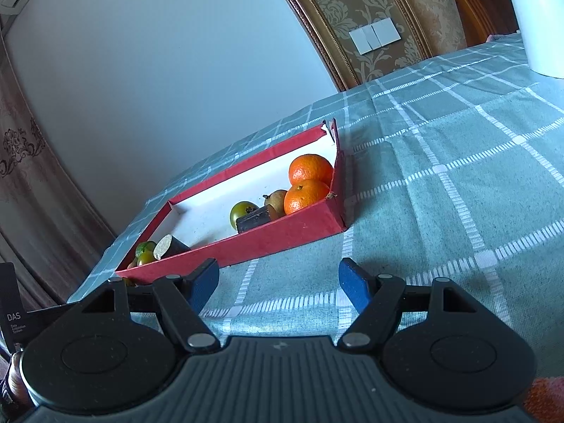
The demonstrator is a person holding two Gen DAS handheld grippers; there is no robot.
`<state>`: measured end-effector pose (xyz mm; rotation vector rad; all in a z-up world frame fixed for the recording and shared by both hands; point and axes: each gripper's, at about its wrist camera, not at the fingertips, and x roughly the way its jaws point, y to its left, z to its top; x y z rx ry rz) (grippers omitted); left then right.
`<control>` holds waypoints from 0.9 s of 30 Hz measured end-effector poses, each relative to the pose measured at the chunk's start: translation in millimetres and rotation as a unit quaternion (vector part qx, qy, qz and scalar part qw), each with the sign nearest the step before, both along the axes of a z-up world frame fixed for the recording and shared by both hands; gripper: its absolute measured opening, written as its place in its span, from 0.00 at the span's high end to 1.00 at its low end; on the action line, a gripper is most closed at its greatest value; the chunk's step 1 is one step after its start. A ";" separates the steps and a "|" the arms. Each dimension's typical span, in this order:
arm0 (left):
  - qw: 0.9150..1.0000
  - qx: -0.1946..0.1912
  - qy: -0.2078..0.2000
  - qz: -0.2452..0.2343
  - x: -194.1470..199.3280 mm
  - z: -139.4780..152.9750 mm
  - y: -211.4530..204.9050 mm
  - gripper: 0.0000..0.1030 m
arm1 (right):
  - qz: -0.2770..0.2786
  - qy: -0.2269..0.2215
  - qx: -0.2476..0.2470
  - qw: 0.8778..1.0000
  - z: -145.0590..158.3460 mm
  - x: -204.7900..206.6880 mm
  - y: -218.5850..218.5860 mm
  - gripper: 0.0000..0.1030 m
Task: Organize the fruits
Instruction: 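Withdraw the right gripper while the left moves to the dark green avocado, then grasp the dark green avocado with the left gripper, then carry the avocado into the red tray and open the left gripper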
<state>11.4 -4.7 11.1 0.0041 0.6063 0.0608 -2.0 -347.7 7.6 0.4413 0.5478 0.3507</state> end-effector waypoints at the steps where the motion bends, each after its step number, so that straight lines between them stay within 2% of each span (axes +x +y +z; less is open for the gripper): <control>1: 1.000 0.002 -0.001 -0.003 -0.9 0.2 -1.9 0.65 | 0.000 0.000 0.000 1.000 -0.1 -0.1 -0.2 0.27; 8: 1.000 0.001 -0.006 0.005 -7.8 4.9 -4.0 0.66 | -0.002 0.000 0.001 1.000 -1.0 1.0 -0.3 0.27; 14: 0.999 0.007 -0.044 -0.007 -16.7 31.4 -14.5 0.65 | -0.003 0.000 0.002 1.000 -0.6 0.3 -0.7 0.27; 19: 0.998 0.020 -0.059 -0.011 -4.6 45.9 -29.4 0.65 | -0.005 -0.002 0.001 1.000 -0.2 -0.2 -1.5 0.27; 27: 0.998 0.025 -0.055 -0.012 19.9 47.0 -44.7 0.65 | -0.003 0.000 -0.002 1.000 -0.2 -0.2 -0.8 0.27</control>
